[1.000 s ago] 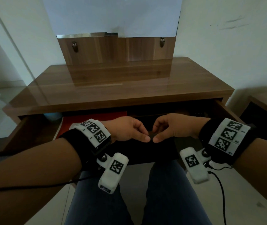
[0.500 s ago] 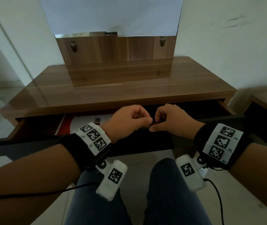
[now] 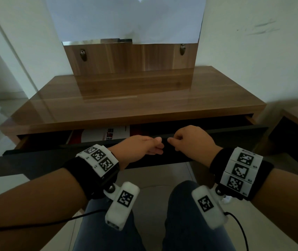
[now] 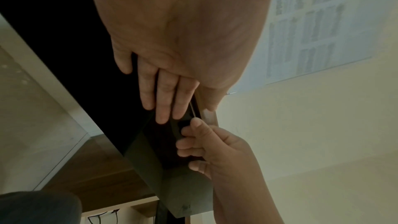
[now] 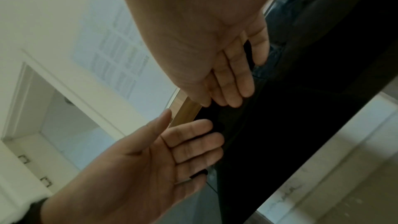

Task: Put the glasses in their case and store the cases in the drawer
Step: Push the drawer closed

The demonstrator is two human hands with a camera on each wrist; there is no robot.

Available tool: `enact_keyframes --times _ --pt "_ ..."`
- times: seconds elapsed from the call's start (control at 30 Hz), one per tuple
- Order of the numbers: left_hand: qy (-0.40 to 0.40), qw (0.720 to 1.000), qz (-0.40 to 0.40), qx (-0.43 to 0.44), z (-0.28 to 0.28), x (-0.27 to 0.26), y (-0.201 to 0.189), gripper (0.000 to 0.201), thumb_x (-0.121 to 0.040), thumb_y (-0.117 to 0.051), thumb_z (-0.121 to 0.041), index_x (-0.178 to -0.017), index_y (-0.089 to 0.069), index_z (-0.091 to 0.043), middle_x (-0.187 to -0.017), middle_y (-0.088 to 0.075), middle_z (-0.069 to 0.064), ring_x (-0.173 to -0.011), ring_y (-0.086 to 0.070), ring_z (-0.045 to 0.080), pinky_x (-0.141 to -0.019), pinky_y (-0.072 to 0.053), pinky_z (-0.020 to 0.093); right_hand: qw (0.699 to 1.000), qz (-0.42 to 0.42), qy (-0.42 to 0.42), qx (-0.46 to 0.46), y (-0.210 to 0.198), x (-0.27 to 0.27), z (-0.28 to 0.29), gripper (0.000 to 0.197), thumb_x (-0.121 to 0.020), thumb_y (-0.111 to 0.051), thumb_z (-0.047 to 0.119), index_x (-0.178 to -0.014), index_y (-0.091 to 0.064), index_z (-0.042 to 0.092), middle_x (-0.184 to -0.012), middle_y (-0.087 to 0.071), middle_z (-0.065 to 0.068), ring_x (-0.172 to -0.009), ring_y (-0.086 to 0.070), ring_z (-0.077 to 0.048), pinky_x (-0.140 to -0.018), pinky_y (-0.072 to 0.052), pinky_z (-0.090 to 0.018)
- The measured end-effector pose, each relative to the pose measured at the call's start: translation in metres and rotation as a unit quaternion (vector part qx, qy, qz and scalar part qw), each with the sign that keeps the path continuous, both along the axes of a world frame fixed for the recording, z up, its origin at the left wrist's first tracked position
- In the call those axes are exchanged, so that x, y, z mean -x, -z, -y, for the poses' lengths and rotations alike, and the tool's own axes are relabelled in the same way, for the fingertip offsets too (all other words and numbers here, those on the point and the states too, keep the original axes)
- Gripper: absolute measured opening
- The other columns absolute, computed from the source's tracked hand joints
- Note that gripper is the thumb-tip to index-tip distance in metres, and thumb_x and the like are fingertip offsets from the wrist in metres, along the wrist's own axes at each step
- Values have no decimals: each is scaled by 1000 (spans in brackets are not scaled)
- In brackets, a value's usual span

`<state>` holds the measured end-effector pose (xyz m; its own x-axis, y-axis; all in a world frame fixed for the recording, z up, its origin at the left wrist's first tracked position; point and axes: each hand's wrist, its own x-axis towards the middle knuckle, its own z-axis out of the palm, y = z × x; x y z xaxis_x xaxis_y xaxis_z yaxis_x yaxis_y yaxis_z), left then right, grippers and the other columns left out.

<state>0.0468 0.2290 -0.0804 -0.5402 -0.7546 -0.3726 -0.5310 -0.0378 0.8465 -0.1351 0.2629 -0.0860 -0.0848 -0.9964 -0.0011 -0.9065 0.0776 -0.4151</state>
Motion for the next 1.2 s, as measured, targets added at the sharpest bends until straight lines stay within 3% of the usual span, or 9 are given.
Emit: enact_keyframes --times 0.07,0.13,0.2,0.3,0.37,0.5,0.7,0.83,1.2 --pt "-21 1000 10 -19 3 0 0 51 -96 -38 -54 -124 -64 -21 -121 -70 -2 -118 -59 11 -96 -33 25 999 37 9 -18 1 -1 0 36 -90 -54 50 -76 -68 21 -73 -69 -2 -69 -65 -17 -69 -55 -35" --pt "-48 998 15 -43 5 1 -3 61 -92 -35 -62 -127 -62 -19 -126 -67 0 -118 -57 13 -89 -32 23 994 103 27 -34 2 -2 1 49 -89 -53 54 -91 -72 9 -78 -70 -9 -77 -67 -28 -71 -55 -36" --pt "-78 995 10 -65 6 3 -8 72 -89 -32 -68 -128 -61 -16 -130 -64 1 -109 -58 12 -87 -28 26 975 208 64 -53 -1 -4 4 64 -88 -53 57 -105 -69 -2 -96 -73 -19 -90 -66 -36 -78 -54 -41" --pt "-119 989 -6 -84 12 4 -11 82 -87 -26 -72 -131 -58 -11 -129 -62 3 -84 -56 4 -84 -26 27 918 351 134 -124 -10 -8 11 71 -85 -48 67 -113 -67 4 -116 -68 -9 -92 -62 -18 -75 -47 -31" --pt "-142 986 -15 -81 20 4 -10 88 -84 -24 -76 -128 -60 -9 -124 -64 4 -83 -57 5 -81 -27 26 891 394 156 -162 -15 -6 16 79 -79 -43 76 -113 -66 8 -118 -66 -6 -106 -59 -21 -90 -42 -39" --pt "-169 982 -42 -76 40 3 -1 99 -77 -24 -83 -122 -62 -3 -114 -70 7 -100 -64 16 -99 -43 32 857 444 182 -187 -20 -2 28 94 -74 -36 85 -113 -66 5 -117 -67 -9 -109 -60 -26 -91 -42 -48" --pt "-169 982 -48 -74 53 5 2 99 -80 -18 -81 -113 -68 -3 -112 -69 8 -108 -62 19 -107 -40 36 834 475 193 -205 -21 1 43 95 -76 -30 85 -110 -67 4 -115 -68 -10 -105 -60 -26 -85 -42 -46" --pt "-181 978 -63 -81 59 4 7 93 -82 -18 -79 -104 -71 -6 -113 -70 8 -108 -63 19 -107 -41 36 830 477 203 -204 -17 1 49 90 -79 -31 81 -109 -68 4 -114 -68 -11 -103 -61 -26 -81 -44 -45" --pt "-189 975 -78 -87 70 2 13 81 -90 -21 -70 -101 -72 -8 -112 -71 8 -106 -65 18 -105 -42 34 826 486 218 -184 -9 1 62 80 -87 -33 72 -102 -70 2 -110 -69 -11 -104 -61 -26 -100 -45 -47"
